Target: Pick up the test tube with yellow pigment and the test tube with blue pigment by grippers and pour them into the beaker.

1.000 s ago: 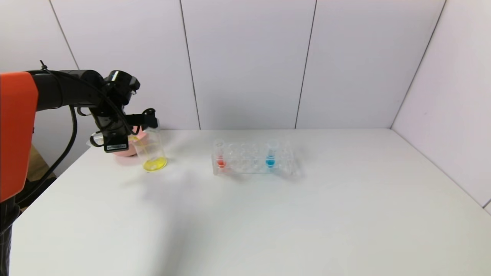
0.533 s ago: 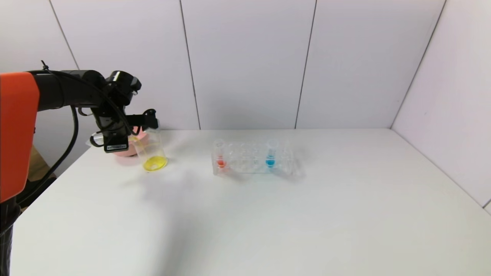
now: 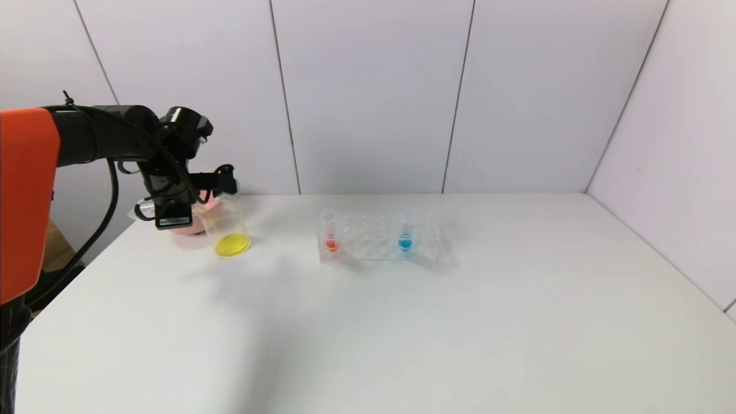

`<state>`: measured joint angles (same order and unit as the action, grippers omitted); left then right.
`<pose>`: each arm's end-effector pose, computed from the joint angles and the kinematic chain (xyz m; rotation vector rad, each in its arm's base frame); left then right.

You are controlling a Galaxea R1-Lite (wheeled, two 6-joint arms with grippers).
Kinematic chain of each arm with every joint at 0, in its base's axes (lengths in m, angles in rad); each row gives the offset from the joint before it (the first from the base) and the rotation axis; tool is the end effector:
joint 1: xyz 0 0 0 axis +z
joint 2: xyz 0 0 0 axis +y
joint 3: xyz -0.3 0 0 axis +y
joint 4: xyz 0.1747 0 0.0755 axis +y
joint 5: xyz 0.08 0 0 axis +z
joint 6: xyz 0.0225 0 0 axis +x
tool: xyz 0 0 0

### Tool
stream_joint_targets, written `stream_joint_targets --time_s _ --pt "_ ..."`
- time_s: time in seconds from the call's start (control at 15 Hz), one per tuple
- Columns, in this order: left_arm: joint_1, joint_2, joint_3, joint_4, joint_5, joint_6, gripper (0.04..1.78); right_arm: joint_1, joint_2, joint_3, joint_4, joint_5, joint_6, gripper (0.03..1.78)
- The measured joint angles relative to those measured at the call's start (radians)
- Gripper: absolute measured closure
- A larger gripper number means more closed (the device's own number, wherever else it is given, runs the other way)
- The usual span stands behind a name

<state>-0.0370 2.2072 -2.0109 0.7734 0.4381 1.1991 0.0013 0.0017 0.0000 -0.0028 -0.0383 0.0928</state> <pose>0.4212 -0.0060 0.1985 1.3151 1.0739 -0.2497 -0.0227 -0.0009 0.0758 0.0928 -0.0028 -0.0369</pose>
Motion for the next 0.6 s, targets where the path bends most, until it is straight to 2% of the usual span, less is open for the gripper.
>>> stream_joint_targets --time_s 0.6 --pt "-0.004 -0.001 0.0 0.0 0.022 0.0 1.28 0.0 0.0 0.0 0.0 0.0 0.0 0.1"
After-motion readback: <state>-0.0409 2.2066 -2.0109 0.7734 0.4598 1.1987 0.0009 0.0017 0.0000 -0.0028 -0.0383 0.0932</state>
